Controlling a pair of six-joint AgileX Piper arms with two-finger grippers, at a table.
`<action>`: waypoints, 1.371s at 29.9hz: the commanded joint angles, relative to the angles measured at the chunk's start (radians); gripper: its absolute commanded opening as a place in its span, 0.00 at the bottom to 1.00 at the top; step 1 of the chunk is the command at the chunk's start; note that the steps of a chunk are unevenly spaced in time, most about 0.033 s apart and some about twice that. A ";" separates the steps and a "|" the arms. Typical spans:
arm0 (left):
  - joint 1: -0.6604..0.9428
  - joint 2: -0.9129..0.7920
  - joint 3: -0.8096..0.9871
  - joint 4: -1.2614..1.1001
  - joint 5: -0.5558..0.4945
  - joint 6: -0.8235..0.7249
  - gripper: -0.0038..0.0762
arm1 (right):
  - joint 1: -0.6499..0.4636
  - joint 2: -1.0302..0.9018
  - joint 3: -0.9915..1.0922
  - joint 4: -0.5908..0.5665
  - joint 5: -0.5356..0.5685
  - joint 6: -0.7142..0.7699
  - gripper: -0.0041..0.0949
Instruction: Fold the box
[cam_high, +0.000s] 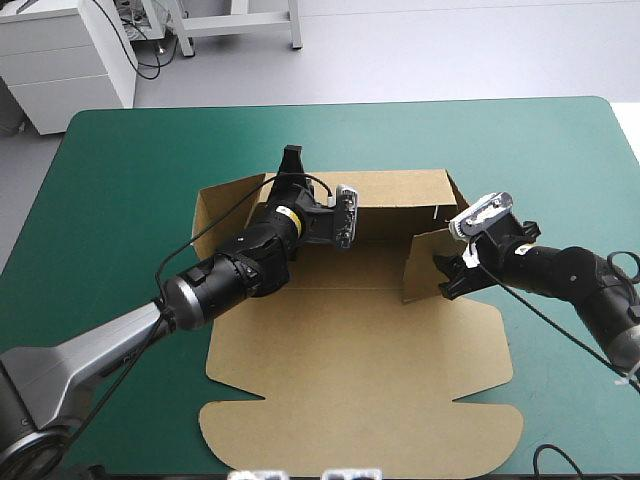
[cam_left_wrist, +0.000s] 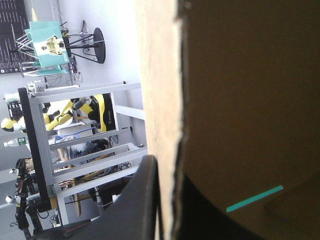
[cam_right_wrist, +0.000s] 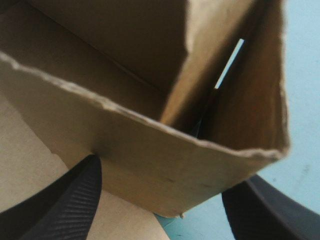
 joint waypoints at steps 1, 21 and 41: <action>-0.004 -0.033 -0.021 0.007 -0.026 -0.016 0.04 | -0.006 -0.030 -0.028 0.034 0.009 -0.017 0.70; -0.019 -0.033 -0.021 -0.100 -0.032 0.068 0.04 | -0.002 0.039 0.035 0.506 -0.125 -0.474 0.70; -0.044 -0.033 -0.021 -0.086 -0.014 0.064 0.04 | -0.002 0.042 0.035 0.497 -0.011 -0.482 0.02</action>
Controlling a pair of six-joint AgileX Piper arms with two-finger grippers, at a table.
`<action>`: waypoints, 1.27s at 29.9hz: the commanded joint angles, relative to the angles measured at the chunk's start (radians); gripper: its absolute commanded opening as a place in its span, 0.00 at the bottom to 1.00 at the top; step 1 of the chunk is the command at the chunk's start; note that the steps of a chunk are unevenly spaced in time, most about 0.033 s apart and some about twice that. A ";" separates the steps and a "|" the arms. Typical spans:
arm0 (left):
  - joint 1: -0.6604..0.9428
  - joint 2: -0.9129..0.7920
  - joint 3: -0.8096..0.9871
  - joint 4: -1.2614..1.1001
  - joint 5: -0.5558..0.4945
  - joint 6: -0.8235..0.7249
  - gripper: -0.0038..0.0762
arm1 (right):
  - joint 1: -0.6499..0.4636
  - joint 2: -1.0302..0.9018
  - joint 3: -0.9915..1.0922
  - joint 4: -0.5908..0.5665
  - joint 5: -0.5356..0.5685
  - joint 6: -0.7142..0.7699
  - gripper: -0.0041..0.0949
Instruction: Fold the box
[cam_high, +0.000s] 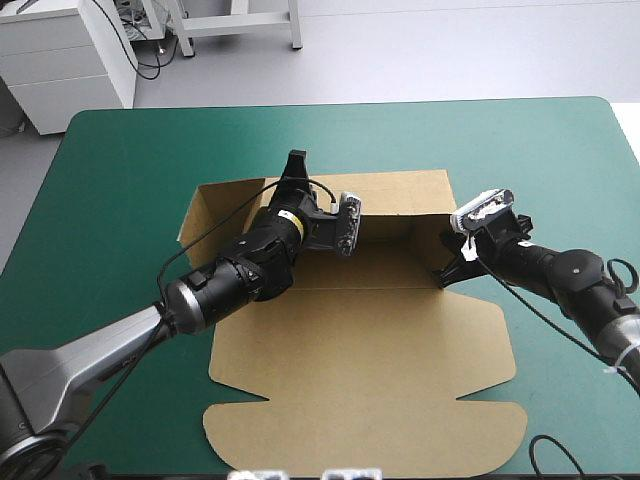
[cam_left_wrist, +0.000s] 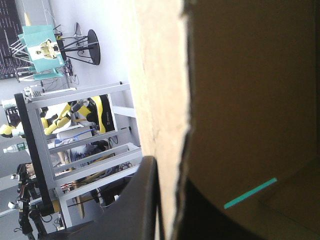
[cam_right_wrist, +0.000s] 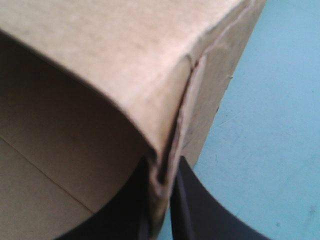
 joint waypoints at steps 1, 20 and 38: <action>-0.017 -0.030 -0.021 -0.031 -0.051 -0.014 0.04 | 0.009 -0.024 -0.027 0.021 0.113 -0.035 0.02; -0.018 -0.030 -0.021 -0.029 -0.090 -0.032 0.67 | 0.009 -0.024 -0.027 0.021 0.065 -0.016 0.02; -0.393 -0.197 -0.021 -0.030 0.184 -0.069 0.73 | 0.009 -0.024 -0.027 0.014 0.020 0.025 0.02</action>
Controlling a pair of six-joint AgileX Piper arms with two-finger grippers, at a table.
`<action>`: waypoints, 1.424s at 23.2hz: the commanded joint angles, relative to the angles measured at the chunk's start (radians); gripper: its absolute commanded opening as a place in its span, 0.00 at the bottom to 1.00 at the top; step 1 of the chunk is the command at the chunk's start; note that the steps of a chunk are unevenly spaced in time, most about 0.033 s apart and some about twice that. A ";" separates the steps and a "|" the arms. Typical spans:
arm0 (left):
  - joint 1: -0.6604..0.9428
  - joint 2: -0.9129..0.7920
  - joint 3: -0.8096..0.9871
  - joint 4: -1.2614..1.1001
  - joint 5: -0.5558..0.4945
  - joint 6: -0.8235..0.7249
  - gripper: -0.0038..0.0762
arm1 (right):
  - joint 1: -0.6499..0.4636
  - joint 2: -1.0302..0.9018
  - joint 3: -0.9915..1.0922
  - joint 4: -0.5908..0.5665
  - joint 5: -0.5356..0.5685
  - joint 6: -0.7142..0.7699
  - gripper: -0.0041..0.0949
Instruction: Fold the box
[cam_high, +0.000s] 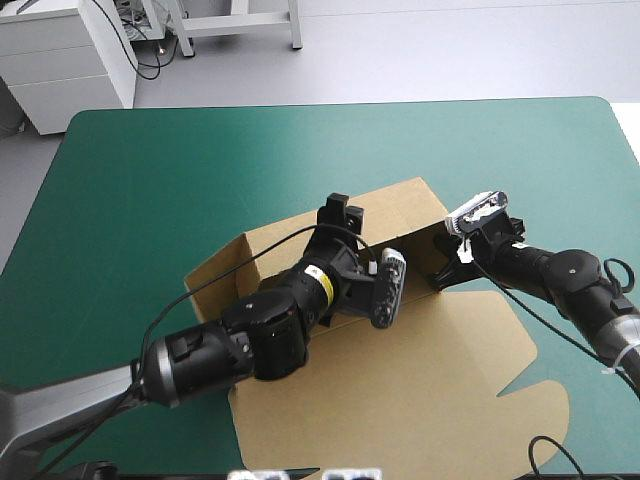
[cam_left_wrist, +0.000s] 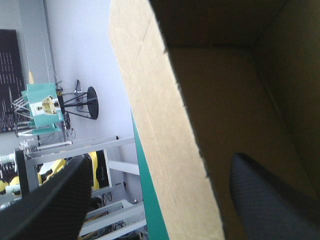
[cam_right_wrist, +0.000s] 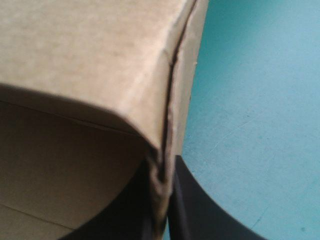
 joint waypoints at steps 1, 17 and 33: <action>-0.118 -0.087 -0.031 0.028 0.091 -0.016 0.72 | 0.003 -0.025 -0.027 0.018 -0.010 -0.004 0.02; 0.055 -0.125 -0.570 -0.414 0.458 0.100 0.07 | 0.003 -0.025 -0.027 0.002 -0.026 0.000 0.02; 1.165 -0.126 -0.547 -1.030 0.550 0.020 0.04 | 0.003 -0.025 -0.027 0.002 -0.026 0.008 0.02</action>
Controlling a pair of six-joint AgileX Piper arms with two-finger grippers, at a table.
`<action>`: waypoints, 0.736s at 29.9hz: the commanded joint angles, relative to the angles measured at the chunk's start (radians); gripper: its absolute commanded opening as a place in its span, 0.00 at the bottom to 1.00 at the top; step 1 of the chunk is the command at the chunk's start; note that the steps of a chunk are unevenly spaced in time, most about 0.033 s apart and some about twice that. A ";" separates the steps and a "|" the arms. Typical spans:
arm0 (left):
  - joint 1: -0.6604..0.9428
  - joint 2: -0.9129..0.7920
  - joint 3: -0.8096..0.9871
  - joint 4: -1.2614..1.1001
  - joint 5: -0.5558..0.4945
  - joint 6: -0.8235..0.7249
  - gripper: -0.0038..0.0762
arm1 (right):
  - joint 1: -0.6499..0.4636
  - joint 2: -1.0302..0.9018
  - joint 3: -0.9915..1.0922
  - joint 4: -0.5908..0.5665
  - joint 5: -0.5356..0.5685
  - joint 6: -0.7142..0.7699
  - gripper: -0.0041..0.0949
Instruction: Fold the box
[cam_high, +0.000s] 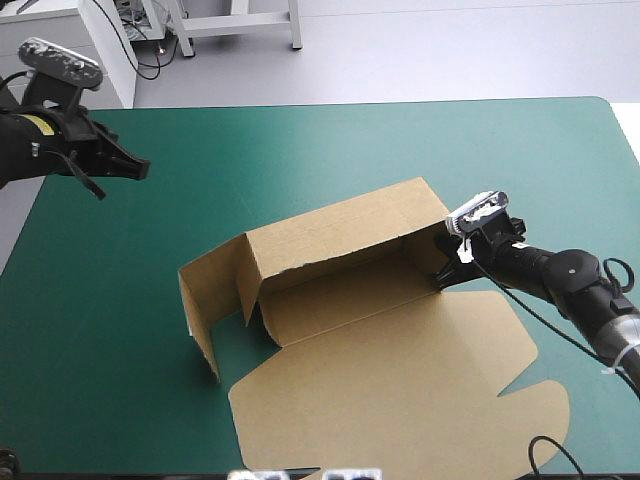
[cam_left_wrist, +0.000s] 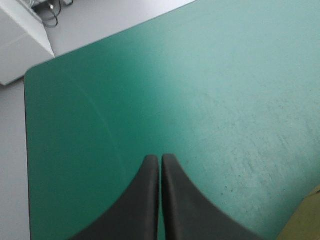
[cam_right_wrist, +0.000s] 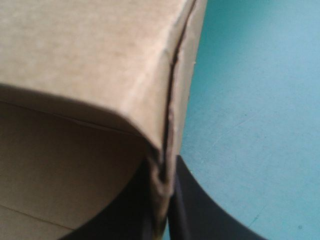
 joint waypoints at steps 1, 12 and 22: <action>0.096 -0.028 0.048 -0.091 0.035 0.005 0.04 | 0.002 -0.027 -0.027 0.016 -0.018 -0.003 0.02; 0.121 -0.030 0.196 -0.188 -0.046 0.097 0.04 | 0.002 -0.075 -0.043 -0.073 -0.001 0.060 0.02; 0.121 -0.030 0.196 -0.190 -0.046 0.097 0.04 | 0.002 -0.167 -0.122 -0.297 0.054 0.368 0.02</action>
